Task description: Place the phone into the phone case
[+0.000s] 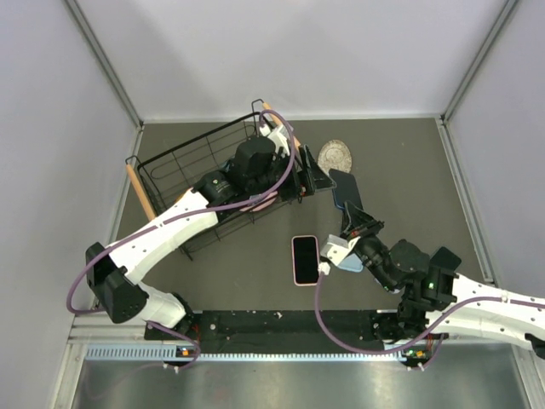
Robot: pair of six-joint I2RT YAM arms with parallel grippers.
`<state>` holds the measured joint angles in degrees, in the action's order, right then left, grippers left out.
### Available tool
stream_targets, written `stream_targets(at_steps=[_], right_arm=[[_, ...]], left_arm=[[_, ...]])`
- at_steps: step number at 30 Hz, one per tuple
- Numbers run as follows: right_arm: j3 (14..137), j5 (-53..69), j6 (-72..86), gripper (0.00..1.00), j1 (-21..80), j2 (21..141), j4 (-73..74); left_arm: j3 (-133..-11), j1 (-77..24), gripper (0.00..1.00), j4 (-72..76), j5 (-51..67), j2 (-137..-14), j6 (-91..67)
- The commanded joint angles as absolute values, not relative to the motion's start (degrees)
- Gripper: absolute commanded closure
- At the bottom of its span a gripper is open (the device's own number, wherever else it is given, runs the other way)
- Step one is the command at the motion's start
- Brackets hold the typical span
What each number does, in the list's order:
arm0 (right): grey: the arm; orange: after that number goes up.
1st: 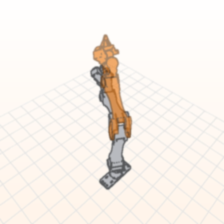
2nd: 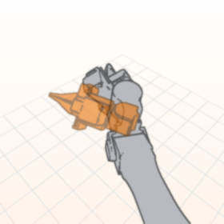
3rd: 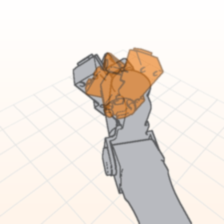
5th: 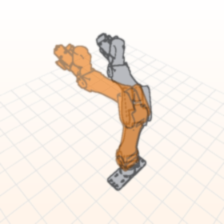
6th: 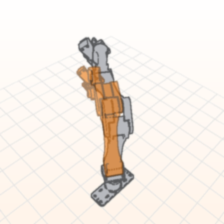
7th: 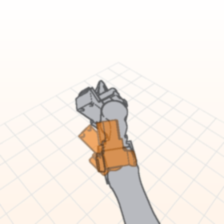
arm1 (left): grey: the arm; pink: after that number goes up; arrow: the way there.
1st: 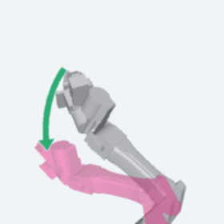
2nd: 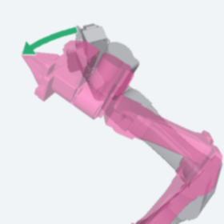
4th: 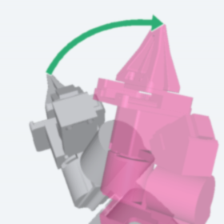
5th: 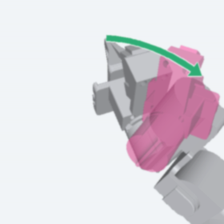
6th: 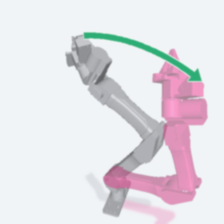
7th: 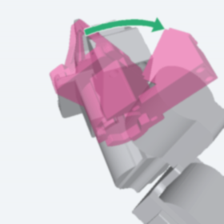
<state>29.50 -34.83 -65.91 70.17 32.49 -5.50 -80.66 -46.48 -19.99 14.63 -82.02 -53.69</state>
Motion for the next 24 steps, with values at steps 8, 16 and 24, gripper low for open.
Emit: stream_targets(at_steps=[8, 16, 24], right_arm=[[30.1, -42.8, -72.7, 1.00, 77.0, 35.0, -19.0], [30.3, -43.5, -73.6, 1.00, 81.6, 38.8, -23.2], [29.0, -45.3, -73.5, 1.00, 83.1, 41.1, -26.3]], left_arm=[[-79.1, -46.2, 0.25, -11.4, 19.7, -83.6, -59.6], [-78.1, -46.3, 0.32, -11.4, 19.5, -84.9, -60.8], [-74.7, -46.3, 0.59, -8.1, 22.1, -84.4, -62.0]])
